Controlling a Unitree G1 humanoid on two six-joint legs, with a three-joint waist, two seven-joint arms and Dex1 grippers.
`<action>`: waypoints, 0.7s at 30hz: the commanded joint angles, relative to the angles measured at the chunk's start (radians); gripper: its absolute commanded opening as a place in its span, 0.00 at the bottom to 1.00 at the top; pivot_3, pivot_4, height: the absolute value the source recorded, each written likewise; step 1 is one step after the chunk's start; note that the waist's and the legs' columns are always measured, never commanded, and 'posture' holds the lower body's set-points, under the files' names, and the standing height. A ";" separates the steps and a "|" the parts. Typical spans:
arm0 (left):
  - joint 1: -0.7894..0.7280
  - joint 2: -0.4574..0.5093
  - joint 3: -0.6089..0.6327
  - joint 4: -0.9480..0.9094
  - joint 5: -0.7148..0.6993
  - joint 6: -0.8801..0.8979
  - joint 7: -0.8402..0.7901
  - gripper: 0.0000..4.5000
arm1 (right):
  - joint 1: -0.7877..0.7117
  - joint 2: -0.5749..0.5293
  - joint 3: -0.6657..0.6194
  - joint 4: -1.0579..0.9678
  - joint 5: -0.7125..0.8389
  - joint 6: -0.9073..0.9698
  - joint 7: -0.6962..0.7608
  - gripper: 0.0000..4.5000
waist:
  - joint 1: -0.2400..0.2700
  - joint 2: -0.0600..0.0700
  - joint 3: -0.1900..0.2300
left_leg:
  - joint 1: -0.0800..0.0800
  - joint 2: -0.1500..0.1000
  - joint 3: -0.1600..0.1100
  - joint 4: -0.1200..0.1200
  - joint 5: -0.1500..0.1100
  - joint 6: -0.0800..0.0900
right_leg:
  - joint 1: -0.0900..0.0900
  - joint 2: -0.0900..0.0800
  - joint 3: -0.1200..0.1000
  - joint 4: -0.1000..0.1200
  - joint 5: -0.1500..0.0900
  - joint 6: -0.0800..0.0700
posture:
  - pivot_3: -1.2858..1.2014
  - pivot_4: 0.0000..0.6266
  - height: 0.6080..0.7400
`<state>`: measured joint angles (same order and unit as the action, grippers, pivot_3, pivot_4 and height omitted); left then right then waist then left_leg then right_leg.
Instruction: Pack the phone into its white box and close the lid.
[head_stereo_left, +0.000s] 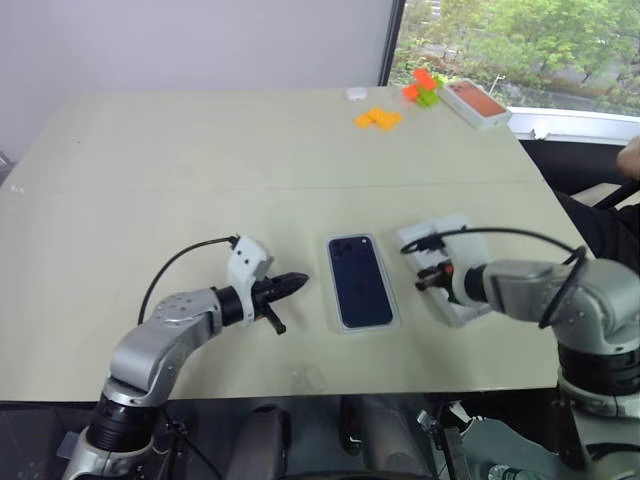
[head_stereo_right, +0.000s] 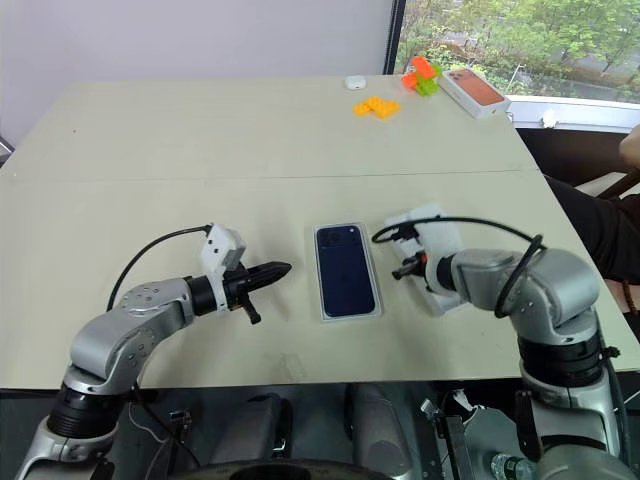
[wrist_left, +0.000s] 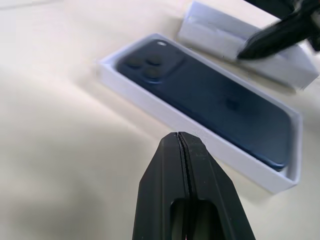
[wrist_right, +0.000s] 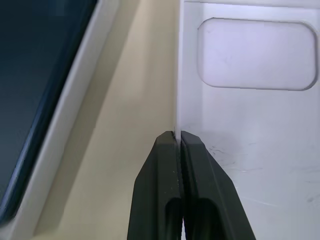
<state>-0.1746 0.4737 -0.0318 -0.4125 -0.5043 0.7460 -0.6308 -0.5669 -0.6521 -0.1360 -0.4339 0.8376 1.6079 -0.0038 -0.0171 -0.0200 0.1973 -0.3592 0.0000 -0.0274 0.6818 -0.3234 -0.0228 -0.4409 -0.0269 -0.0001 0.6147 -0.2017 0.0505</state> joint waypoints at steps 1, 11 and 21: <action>0.012 0.031 0.079 0.009 -0.018 -0.046 -0.022 0.00 | -0.143 0.097 -0.201 0.033 0.231 0.007 0.013 0.01 | -0.002 0.000 0.000 | 0.000 0.001 0.000 0.000 0.000 0.000 | 0.000 0.001 0.000 0.000 0.000 0.000 | 0.52 0.24 1.00; 0.003 0.101 0.145 0.126 0.006 -0.111 -0.050 0.00 | -0.038 0.430 0.029 0.164 1.135 -0.538 -0.570 0.01 | -0.006 0.000 0.000 | -0.005 0.010 0.002 -0.001 -0.002 0.003 | -0.005 0.005 0.001 0.000 0.003 -0.004 | 0.52 0.24 1.00; 0.040 0.091 0.132 0.086 0.015 -0.123 -0.028 0.00 | 0.086 0.651 0.069 0.275 1.135 -0.587 -0.789 0.01 | 0.000 0.001 -0.001 | -0.007 0.009 0.002 0.000 -0.002 0.003 | -0.006 0.001 0.000 0.000 0.003 -0.004 | 0.52 0.24 1.00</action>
<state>-0.1373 0.5669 0.0946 -0.2856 -0.4906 0.6419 -0.6662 -0.4958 -0.0130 -0.0712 -0.1524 1.9472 1.0237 -0.7692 -0.0172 -0.0192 0.1966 -0.3668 0.0092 -0.0258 0.6817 -0.3254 -0.0193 -0.4473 -0.0263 -0.0001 0.6142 -0.1989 0.0462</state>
